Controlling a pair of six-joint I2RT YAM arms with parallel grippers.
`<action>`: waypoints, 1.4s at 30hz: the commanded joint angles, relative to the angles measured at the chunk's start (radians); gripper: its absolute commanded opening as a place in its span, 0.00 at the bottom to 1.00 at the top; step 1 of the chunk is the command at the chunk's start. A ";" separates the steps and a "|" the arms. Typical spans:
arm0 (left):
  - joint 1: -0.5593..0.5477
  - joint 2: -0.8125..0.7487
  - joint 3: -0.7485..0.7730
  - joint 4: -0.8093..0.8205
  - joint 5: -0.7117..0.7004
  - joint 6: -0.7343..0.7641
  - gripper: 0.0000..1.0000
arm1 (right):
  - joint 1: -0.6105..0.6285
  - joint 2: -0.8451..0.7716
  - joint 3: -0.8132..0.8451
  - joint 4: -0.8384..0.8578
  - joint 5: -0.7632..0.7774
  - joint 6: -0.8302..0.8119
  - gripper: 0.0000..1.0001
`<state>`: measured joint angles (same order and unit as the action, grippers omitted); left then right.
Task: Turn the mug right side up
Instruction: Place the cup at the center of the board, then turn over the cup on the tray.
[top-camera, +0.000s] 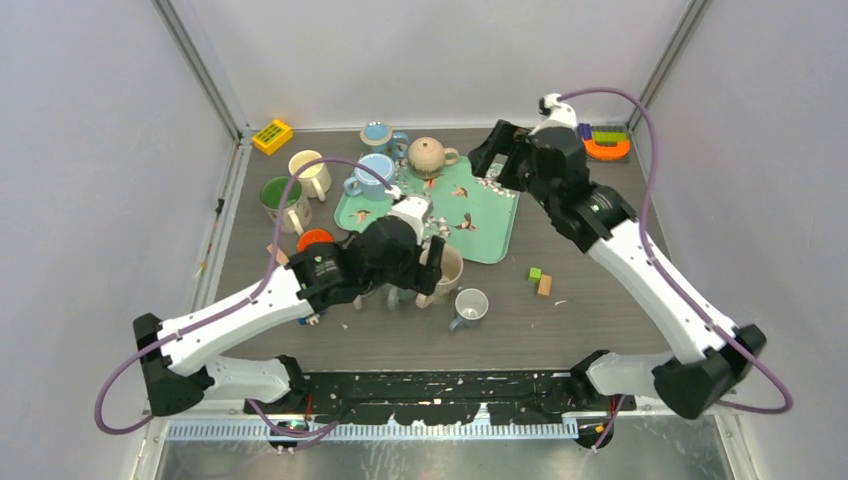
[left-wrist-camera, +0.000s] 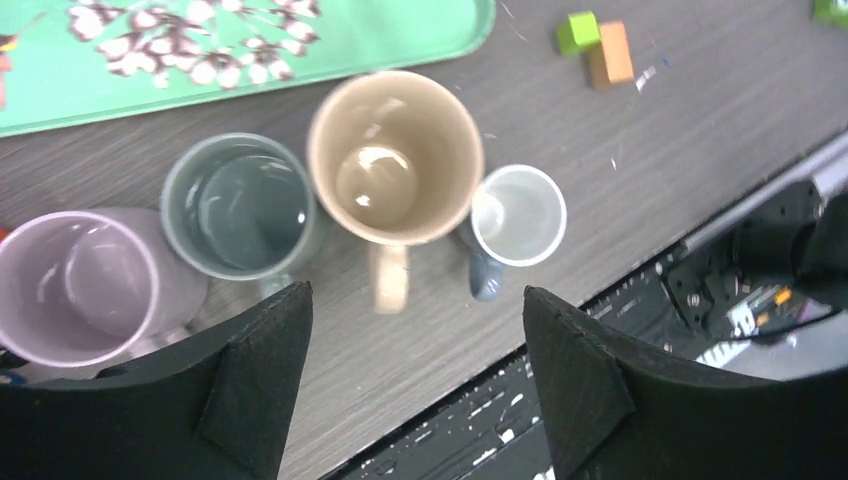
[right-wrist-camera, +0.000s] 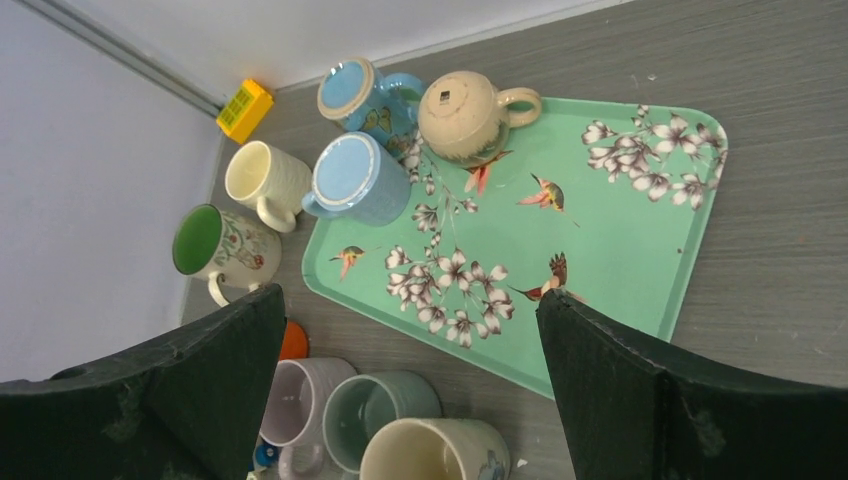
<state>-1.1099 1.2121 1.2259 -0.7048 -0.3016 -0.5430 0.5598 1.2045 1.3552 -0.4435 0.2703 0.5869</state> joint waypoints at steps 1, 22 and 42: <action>0.124 -0.075 -0.005 -0.013 0.068 -0.016 0.81 | -0.051 0.148 0.088 0.053 -0.178 -0.113 1.00; 0.284 -0.209 0.030 -0.151 0.128 0.007 1.00 | -0.277 1.156 0.788 0.355 -0.699 -0.168 1.00; 0.286 -0.285 0.038 -0.259 0.003 -0.064 1.00 | -0.291 1.313 0.745 0.728 -0.870 0.182 1.00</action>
<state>-0.8291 0.9577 1.2510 -0.9531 -0.2626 -0.5762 0.2363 2.6438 2.1635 0.1993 -0.5423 0.7532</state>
